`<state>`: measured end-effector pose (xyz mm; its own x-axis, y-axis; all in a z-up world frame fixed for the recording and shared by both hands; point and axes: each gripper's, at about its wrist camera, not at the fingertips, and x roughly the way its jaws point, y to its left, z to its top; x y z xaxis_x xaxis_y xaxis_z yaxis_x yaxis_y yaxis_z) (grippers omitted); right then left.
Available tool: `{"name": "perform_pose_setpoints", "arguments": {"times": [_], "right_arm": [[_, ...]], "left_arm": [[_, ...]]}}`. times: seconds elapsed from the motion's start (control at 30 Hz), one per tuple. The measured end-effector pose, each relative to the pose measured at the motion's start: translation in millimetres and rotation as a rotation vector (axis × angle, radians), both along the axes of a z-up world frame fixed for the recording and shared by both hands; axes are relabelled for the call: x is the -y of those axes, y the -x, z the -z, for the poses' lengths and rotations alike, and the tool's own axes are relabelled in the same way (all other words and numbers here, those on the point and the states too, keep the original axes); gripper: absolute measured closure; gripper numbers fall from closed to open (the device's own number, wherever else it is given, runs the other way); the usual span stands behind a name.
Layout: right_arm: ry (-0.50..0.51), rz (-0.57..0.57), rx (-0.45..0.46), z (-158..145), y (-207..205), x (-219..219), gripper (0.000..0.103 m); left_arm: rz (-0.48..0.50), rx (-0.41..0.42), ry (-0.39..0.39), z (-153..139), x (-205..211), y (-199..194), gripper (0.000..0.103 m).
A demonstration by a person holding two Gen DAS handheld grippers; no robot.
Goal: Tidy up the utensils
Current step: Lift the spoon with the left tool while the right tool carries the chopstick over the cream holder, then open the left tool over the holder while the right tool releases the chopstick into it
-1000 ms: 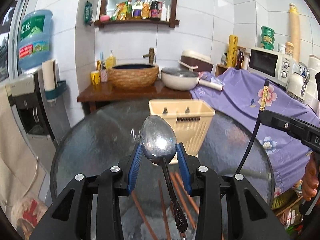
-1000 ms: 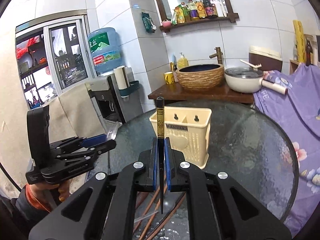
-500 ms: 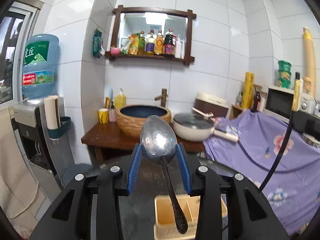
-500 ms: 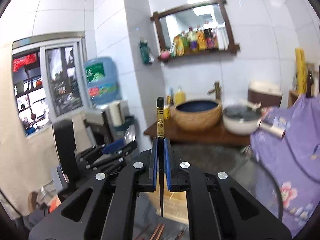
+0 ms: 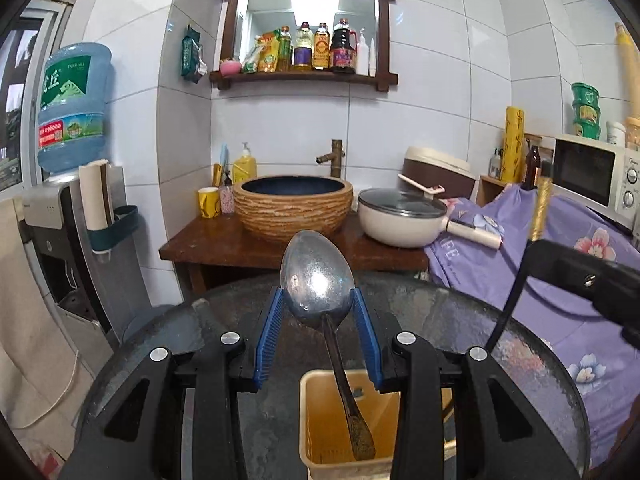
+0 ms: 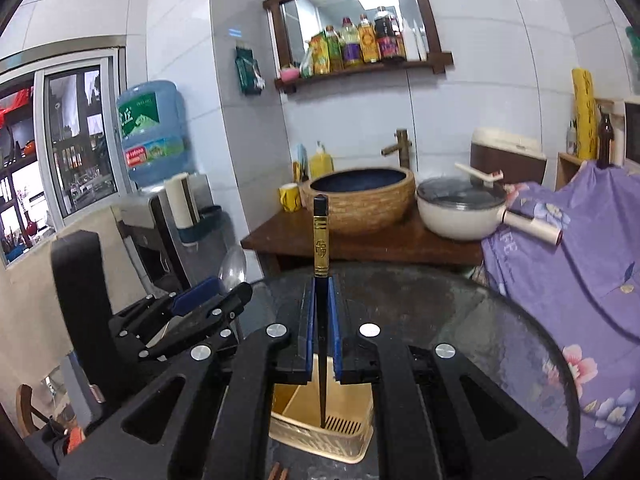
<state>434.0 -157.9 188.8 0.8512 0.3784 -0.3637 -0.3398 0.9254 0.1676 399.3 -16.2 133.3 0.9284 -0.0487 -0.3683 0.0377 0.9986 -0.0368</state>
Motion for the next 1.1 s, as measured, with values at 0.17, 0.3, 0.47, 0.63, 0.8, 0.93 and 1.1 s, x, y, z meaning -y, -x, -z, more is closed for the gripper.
{"name": "perform_pose_setpoints", "arguments": {"times": [0.17,0.3,0.47,0.63,0.8,0.93,1.1], "right_arm": [[0.012,-0.004,-0.038,22,-4,-2,0.096],[0.02,0.0,-0.058,34,-4,-2,0.096],[0.024,-0.001,-0.091,44,-6,-1,0.096],[0.018,0.013,-0.11,48,-8,4,0.096],[0.011,0.016,-0.072,47,8,8,0.024],[-0.021,0.047,-0.019,44,34,15,0.012],[-0.097,0.024,-0.134,63,54,21,0.006]], "left_arm": [[0.023,-0.018,-0.039,15,4,6,0.067],[0.037,-0.047,-0.056,24,7,8,0.067],[0.05,-0.051,-0.074,31,11,12,0.067],[0.064,-0.034,-0.097,29,14,20,0.065],[0.048,0.012,-0.071,25,2,41,0.033],[0.034,0.047,-0.036,21,-14,67,0.01],[0.002,0.0,-0.031,29,-32,100,0.006]]}}
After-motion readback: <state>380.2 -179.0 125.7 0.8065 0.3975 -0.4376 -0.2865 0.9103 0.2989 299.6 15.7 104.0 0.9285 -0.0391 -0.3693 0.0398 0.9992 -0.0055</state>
